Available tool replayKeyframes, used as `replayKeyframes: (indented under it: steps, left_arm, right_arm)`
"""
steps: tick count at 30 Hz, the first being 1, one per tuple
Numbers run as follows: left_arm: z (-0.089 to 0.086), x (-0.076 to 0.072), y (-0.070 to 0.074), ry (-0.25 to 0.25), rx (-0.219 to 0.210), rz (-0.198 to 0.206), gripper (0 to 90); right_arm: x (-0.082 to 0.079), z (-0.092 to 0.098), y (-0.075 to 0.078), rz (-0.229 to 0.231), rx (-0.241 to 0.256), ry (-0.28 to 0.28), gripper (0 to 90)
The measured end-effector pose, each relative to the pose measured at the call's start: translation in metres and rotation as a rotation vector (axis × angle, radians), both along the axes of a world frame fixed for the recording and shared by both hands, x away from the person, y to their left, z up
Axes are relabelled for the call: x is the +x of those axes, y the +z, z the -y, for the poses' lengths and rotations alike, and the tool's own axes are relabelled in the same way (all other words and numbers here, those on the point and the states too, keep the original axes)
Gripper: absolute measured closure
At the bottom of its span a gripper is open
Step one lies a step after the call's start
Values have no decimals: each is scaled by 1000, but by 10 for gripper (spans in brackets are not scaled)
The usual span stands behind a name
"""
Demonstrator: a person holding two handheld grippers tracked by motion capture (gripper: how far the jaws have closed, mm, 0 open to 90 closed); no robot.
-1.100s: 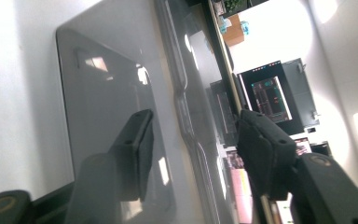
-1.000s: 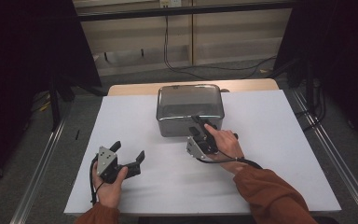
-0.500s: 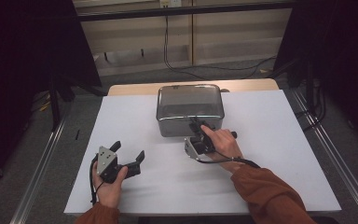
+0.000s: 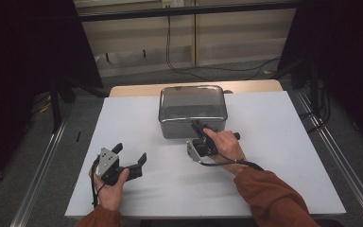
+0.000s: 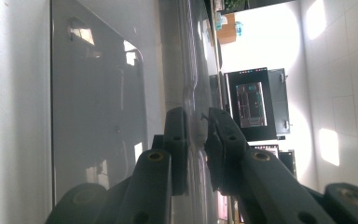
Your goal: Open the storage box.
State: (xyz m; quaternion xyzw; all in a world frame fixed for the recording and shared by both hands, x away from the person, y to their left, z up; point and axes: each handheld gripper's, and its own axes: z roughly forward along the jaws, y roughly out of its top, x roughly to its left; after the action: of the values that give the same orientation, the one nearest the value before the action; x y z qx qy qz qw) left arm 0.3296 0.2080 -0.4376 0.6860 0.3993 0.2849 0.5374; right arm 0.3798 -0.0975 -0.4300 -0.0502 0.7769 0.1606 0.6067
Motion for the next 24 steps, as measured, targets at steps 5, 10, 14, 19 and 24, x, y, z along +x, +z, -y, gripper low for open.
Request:
replayKeyframes:
  steps: [5,10,14,19,24]
  left_arm:
    - [1,1,0,-12,-12,4,38]
    - [-1,2,2,-8,-25,19,56]
    - [-1,3,2,-8,-28,23,56]
    - [2,5,4,-46,-17,44,81]
    - [1,7,3,-79,-35,3,78]
  right_arm:
    - [0,0,0,3,-2,-2,794]
    - [0,1,2,3,11,2,793]
    - [0,2,3,2,17,-2,793]
    - [0,2,4,12,28,3,797]
    - [1,4,7,13,37,3,798]
